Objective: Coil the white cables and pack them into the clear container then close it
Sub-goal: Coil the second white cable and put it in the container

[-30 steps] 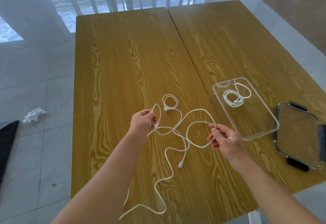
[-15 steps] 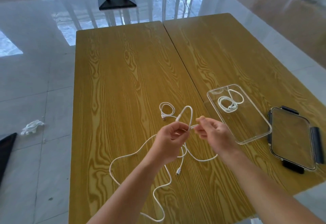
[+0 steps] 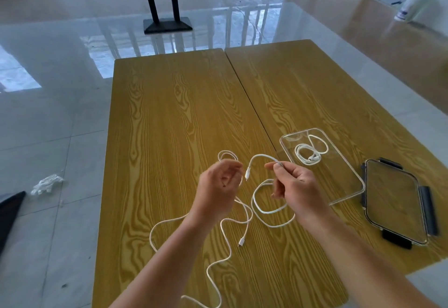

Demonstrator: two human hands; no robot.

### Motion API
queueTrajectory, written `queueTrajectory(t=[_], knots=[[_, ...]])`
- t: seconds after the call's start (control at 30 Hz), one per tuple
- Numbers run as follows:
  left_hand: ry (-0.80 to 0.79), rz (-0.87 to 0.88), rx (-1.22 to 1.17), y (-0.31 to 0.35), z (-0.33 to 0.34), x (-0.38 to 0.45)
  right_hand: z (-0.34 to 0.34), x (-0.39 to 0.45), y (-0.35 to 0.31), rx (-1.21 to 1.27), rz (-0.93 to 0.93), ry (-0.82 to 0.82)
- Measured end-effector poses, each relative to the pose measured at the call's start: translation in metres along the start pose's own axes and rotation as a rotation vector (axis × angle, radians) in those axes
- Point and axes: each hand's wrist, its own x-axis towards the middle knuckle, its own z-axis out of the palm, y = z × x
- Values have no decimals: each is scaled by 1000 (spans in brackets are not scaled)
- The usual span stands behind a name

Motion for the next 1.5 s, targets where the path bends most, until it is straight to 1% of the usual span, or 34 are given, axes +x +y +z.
queueTrajectory(t=[0.07, 0.17, 0.3, 0.37, 0.43, 0.5, 0.57, 0.63, 0.7, 0.77, 0.8, 0.87, 0.93, 1.03, 1.13, 1.17, 1.23, 1.3, 1.37, 1.43, 1.5], knots=[[34, 55, 39, 6, -1, 9, -1, -5, -6, 13, -22, -34], [10, 133, 96, 17, 3, 18, -1, -10, -12, 77, -26, -86], [-69, 223, -21, 27, 8, 19, -5, -15, -19, 186, -1, -150], [-17, 236, -31, 26, 6, 19, -10, -16, -24, 224, 14, -169], [70, 174, -58, 21, 2, 23, -18, -16, -28, 303, 38, -190], [124, 23, -143, 18, -2, 27, -26, -16, -35, 385, 49, -223], [129, -128, -241, 20, -3, 29, -27, -17, -39, 379, 15, -294], [63, -281, -338, 30, 0, 27, -22, -21, -40, 245, -68, -356], [-79, -479, -431, 43, 0, 25, -12, -24, -37, 43, -158, -369], [-200, -639, -520, 49, -6, 26, -4, -26, -34, -102, -187, -362], [-241, -678, -560, 49, -10, 27, -1, -26, -31, -145, -186, -366], [-302, -687, -581, 50, -17, 30, 4, -27, -27, -233, -201, -389], [-327, -639, -471, 57, -23, 30, 11, -27, -20, -321, -239, -419], [-315, -540, -307, 65, -26, 28, 24, -26, -9, -429, -345, -435], [-292, -486, -259, 70, -29, 27, 32, -25, 0, -518, -436, -457], [-287, -490, -273, 71, -30, 27, 32, -24, 4, -559, -428, -507], [-296, -516, -363, 73, -37, 29, 30, -21, 10, -680, -324, -676], [-330, -533, -445, 74, -45, 32, 25, -16, 11, -825, -259, -833], [-364, -534, -466, 75, -54, 33, 23, -9, 5, -992, -199, -944], [-392, -529, -448, 76, -61, 33, 25, 0, -5, -1201, -137, -999], [-430, -514, -403, 76, -67, 30, 30, 11, -13, -1392, -127, -1001]])
